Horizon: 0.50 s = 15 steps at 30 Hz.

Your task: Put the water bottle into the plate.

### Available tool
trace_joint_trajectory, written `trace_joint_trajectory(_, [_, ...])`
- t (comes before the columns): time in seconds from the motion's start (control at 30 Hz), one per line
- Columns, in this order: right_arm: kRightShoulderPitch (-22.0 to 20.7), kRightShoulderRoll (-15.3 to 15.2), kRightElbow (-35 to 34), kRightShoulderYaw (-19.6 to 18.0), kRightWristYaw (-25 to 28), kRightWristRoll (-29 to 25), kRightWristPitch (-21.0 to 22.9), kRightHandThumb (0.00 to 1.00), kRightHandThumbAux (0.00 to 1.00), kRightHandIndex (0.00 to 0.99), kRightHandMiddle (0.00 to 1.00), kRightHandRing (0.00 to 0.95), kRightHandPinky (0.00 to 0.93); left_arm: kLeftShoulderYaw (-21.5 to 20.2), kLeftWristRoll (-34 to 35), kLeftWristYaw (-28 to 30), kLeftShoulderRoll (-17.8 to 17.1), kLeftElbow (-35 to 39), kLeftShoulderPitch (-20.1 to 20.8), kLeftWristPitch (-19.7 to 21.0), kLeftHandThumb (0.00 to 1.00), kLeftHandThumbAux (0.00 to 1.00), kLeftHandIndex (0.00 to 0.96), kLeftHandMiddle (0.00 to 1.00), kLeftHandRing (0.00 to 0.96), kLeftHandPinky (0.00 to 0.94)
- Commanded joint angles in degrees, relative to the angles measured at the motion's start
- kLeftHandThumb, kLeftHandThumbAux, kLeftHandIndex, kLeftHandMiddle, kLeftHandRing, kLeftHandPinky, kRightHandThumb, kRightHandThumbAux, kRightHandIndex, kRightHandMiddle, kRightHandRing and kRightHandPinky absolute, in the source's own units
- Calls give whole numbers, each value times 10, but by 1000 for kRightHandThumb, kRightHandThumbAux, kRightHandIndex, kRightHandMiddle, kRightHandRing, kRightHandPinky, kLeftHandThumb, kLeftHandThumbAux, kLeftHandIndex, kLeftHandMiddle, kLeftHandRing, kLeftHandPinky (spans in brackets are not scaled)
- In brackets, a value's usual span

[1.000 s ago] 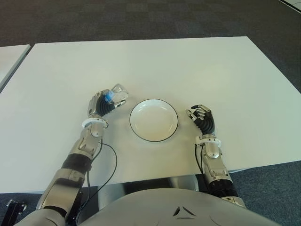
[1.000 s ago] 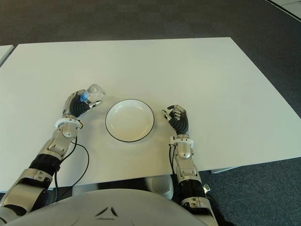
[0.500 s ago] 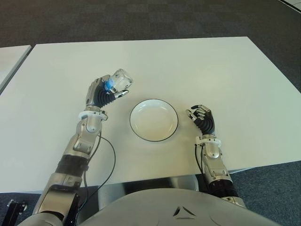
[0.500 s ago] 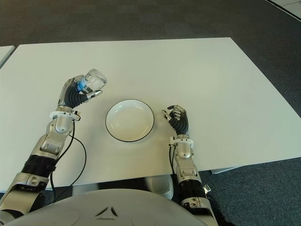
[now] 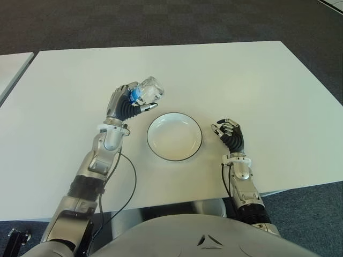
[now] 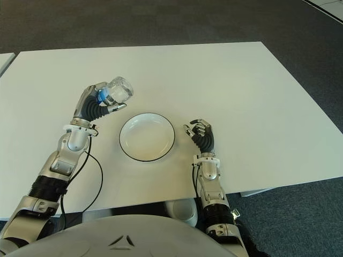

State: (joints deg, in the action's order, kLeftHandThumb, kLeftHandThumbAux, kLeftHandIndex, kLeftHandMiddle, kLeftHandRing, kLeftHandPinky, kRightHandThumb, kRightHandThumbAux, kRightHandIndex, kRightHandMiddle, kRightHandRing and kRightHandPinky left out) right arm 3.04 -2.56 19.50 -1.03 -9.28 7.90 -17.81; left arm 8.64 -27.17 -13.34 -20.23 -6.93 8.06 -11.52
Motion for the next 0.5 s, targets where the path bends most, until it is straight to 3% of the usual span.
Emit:
trace_joint_trajectory(0.03, [11,3,16,4,6,-1,16,700,731,435,746,737,731,27,-30,6,14,4,27,-8,852,670,395,527,865,784])
trace_joint_trajectory(0.5, [15,5,12,4,2,1,12,700,731,435,744,732,720,105,-98,26,27,-10,27,-25,851,669,396,531,857,780])
